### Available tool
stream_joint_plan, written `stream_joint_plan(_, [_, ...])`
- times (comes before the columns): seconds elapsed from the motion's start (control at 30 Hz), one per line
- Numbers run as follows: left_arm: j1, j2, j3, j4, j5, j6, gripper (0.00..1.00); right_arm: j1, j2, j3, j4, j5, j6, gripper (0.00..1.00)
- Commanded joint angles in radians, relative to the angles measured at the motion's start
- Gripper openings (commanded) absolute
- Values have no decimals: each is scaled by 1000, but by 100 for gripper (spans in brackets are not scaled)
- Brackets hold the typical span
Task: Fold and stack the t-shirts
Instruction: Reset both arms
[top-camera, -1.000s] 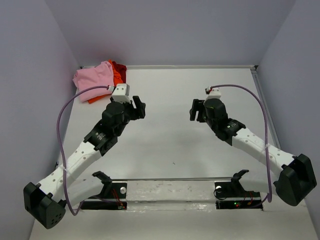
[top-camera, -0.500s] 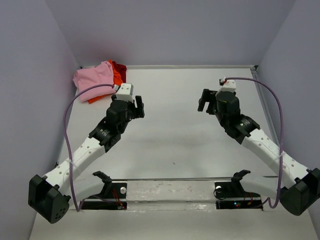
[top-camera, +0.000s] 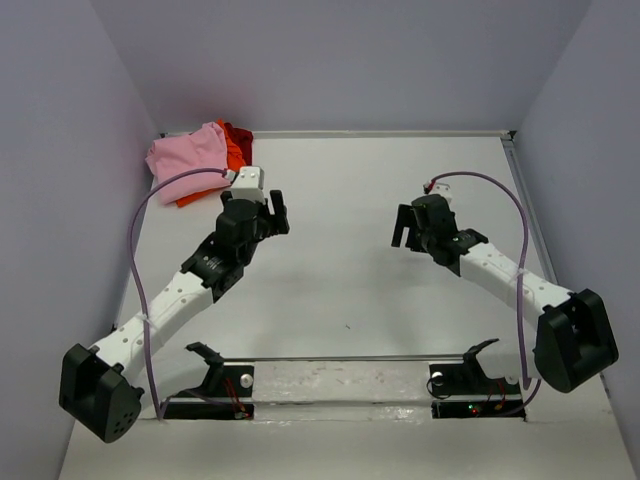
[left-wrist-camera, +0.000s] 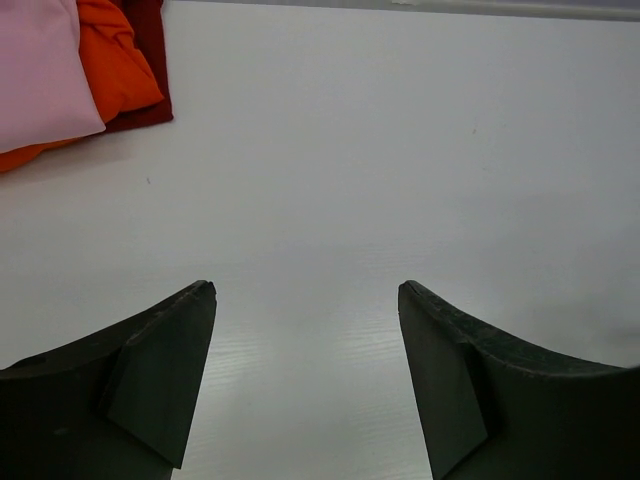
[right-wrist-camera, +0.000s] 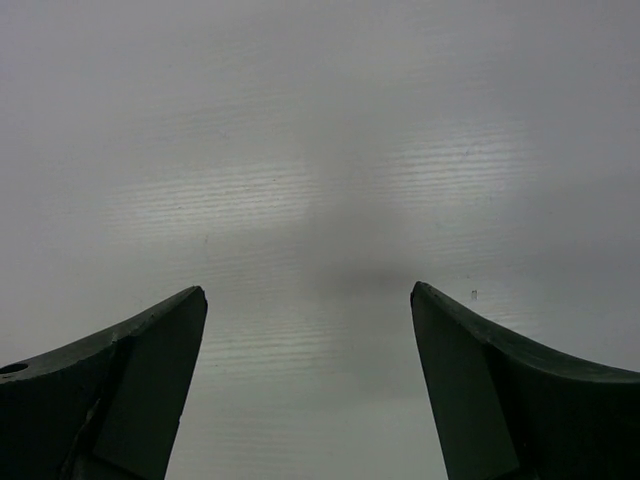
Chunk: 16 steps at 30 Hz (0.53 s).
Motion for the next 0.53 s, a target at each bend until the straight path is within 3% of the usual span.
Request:
stream_joint_plan(0.0, [2,-51,17,56,-43,-8,83,-4,-34,8,32,-22,19,88])
stream_joint_plan(0.5, [2,-9,41,36,-17,-21,83,-4,-31,35,34,-40,30,88])
